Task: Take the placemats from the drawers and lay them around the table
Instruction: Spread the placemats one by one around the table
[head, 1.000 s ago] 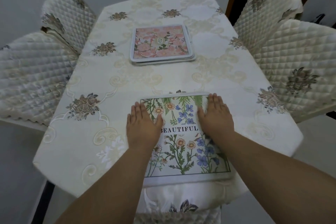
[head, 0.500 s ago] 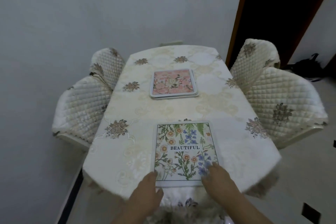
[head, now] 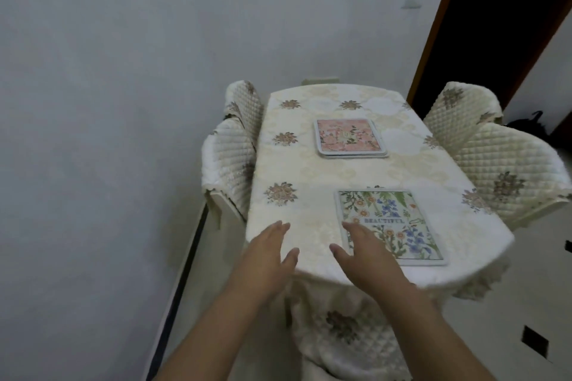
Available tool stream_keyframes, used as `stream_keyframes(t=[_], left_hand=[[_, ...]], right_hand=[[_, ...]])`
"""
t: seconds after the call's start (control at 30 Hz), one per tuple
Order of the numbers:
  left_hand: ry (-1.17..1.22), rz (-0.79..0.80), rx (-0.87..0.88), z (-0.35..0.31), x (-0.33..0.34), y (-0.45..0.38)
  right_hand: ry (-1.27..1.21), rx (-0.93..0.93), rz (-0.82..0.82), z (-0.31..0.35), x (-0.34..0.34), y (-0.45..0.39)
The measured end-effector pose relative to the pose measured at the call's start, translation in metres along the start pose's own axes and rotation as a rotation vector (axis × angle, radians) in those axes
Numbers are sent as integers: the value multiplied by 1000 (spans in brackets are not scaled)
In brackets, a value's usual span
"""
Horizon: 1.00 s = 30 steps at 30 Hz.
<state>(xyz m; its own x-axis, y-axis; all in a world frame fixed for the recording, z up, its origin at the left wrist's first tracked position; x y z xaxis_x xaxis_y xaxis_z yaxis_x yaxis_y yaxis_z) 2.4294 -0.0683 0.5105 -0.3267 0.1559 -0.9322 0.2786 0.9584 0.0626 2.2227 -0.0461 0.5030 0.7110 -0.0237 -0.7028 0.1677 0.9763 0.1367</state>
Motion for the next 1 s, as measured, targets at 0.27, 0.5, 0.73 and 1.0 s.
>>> stream_keyframes(t=[0.27, 0.5, 0.73, 1.0], left_hand=[[-5, -82, 62, 123, -148, 52], [-30, -166, 127, 159, -214, 6], [-87, -175, 183, 182, -233, -95], [-149, -168, 200, 198, -261, -233]], right_hand=[[-36, -17, -87, 149, 19, 32], [-58, -23, -205, 215, 5, -3], [-152, 28, -302, 217, 16, -108], [-187, 29, -297, 251, 20, -255]])
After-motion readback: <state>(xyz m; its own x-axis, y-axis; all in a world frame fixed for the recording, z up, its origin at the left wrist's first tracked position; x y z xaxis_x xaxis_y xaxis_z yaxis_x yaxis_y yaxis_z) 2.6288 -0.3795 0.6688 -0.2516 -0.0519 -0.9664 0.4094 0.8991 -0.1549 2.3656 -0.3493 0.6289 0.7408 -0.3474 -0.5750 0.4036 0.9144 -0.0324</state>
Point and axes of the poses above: each hand's wrist, its own y-axis away from the middle knuckle, its own x-axis out of the palm, z = x × y, the point moved 10 cm from there along -y, towards the middle knuckle, and after that the axes turned 13 degrees about -y, right-handed, at the moved point
